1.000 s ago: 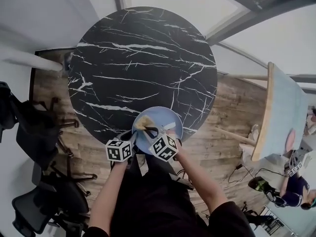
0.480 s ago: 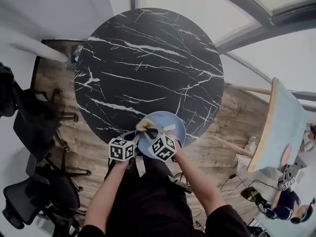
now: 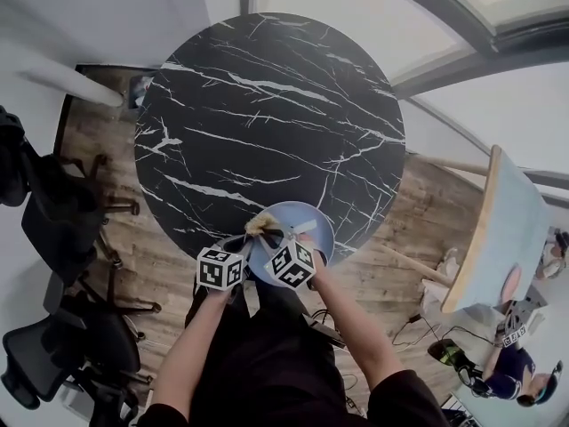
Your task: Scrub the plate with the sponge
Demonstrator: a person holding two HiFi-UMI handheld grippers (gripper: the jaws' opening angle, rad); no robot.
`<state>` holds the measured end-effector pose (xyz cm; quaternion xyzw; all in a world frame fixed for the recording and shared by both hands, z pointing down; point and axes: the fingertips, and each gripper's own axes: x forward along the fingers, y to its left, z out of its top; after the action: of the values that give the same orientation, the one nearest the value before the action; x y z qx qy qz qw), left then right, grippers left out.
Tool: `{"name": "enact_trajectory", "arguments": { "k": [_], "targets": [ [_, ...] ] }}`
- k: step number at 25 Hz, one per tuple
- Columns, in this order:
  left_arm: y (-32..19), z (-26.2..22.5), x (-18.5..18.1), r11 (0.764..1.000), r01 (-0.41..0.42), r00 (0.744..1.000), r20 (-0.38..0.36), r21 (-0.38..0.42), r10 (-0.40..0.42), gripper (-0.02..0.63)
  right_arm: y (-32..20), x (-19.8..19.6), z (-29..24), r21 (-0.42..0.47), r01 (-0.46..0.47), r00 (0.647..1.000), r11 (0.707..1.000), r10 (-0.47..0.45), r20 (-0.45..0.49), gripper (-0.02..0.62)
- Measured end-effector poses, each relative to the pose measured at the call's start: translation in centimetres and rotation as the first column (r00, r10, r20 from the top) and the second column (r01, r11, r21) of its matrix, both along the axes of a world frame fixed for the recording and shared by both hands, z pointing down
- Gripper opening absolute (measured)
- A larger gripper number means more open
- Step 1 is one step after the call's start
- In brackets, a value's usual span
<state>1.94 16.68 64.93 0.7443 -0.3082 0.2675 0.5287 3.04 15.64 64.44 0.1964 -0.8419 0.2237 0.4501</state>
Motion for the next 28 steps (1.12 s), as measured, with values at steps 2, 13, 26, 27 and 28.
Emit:
{"name": "enact_trajectory", "arguments": {
  "k": [2, 13, 26, 27, 28],
  "targets": [
    [0.0, 0.0, 0.0, 1.000, 0.000, 1.000, 0.002, 0.003, 0.000, 0.021, -0.1, 0.0, 0.0, 0.002, 0.001, 1.000, 1.000, -0.001, 0.001, 0.021],
    [-0.4, 0.0, -0.2, 0.999, 0.040, 0.999, -0.005, 0.001, -0.040, 0.020, -2.9, 1.3, 0.1, 0.053, -0.068, 0.996, 0.996, 0.070, -0.046, 0.021],
    [-0.9, 0.0, -0.8, 0.994, 0.104, 0.994, -0.012, -0.018, -0.104, 0.015, -5.9, 6.5, 0.2, 0.126, -0.168, 0.961, 0.978, 0.191, -0.198, 0.021],
    [-1.0, 0.0, -0.8, 0.994, 0.110, 0.994, -0.011, -0.018, -0.110, 0.015, -6.0, 6.8, 0.2, 0.127, -0.183, 0.957, 0.975, 0.206, -0.204, 0.021],
    [-1.1, 0.0, -0.8, 0.993, 0.117, 0.993, -0.012, -0.018, -0.117, 0.015, -6.2, 7.2, 0.2, 0.129, -0.197, 0.952, 0.972, 0.221, -0.211, 0.021]
  ]
}}
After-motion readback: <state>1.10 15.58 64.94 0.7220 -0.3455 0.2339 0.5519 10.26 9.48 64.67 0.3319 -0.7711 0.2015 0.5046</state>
